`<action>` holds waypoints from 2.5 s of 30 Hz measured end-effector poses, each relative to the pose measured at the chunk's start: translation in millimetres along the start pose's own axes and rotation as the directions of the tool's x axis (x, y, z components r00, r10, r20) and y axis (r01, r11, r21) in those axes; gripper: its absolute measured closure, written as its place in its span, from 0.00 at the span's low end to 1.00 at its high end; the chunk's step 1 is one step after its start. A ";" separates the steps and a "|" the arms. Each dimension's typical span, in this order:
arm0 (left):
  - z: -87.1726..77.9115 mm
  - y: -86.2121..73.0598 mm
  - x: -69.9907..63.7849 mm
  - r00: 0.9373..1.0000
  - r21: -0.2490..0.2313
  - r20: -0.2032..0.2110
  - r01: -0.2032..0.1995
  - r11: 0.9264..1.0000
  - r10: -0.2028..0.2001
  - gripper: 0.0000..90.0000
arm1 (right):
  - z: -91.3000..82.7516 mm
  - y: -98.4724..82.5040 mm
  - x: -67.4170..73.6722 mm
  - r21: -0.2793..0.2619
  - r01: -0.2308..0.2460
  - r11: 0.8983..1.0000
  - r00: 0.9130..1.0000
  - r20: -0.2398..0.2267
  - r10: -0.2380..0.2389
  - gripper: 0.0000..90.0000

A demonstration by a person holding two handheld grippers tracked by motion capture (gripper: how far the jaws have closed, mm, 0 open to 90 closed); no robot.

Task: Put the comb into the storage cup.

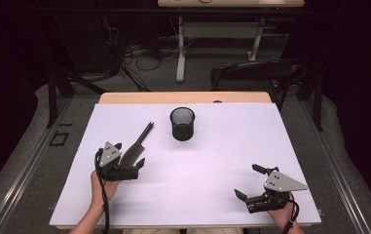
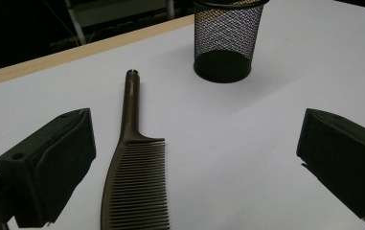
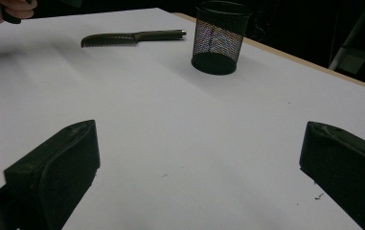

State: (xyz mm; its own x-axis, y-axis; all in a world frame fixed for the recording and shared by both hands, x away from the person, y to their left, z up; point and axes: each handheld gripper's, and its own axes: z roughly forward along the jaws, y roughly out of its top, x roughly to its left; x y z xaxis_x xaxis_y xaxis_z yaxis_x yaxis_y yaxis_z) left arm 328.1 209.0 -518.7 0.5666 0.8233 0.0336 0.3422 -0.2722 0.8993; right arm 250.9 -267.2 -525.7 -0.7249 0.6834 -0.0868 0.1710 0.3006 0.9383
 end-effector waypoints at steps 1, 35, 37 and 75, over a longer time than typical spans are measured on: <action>0.7 0.6 0.3 1.000 -0.001 -0.003 0.001 1.000 -0.001 0.00 | 0.0 0.0 0.0 0.000 0.000 1.000 1.000 0.000 0.000 0.00; 39.2 31.5 35.9 0.992 0.059 -0.094 0.084 0.995 -0.078 0.00 | 0.5 -0.5 -1.1 0.006 -0.010 1.000 1.000 -0.009 0.010 0.00; 44.1 32.2 38.0 0.992 0.067 -0.094 0.094 0.993 -0.088 0.00 | 1.0 -0.6 -0.9 0.005 -0.014 1.000 1.000 -0.011 0.014 0.00; 115.5 58.6 63.4 0.981 0.219 -0.153 0.147 0.965 -0.115 1.00 | 0.4 -1.1 -1.0 0.006 -0.011 1.000 1.000 -0.023 0.011 0.00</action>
State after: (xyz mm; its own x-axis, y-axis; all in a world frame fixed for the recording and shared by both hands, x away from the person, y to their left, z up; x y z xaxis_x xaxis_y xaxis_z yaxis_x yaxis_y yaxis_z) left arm 470.6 187.8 -514.3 0.4018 0.9157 -0.0034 0.5773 -0.2504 0.7772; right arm 251.7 -267.9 -526.7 -0.7384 0.6709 -0.0689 0.1826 0.2973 0.9372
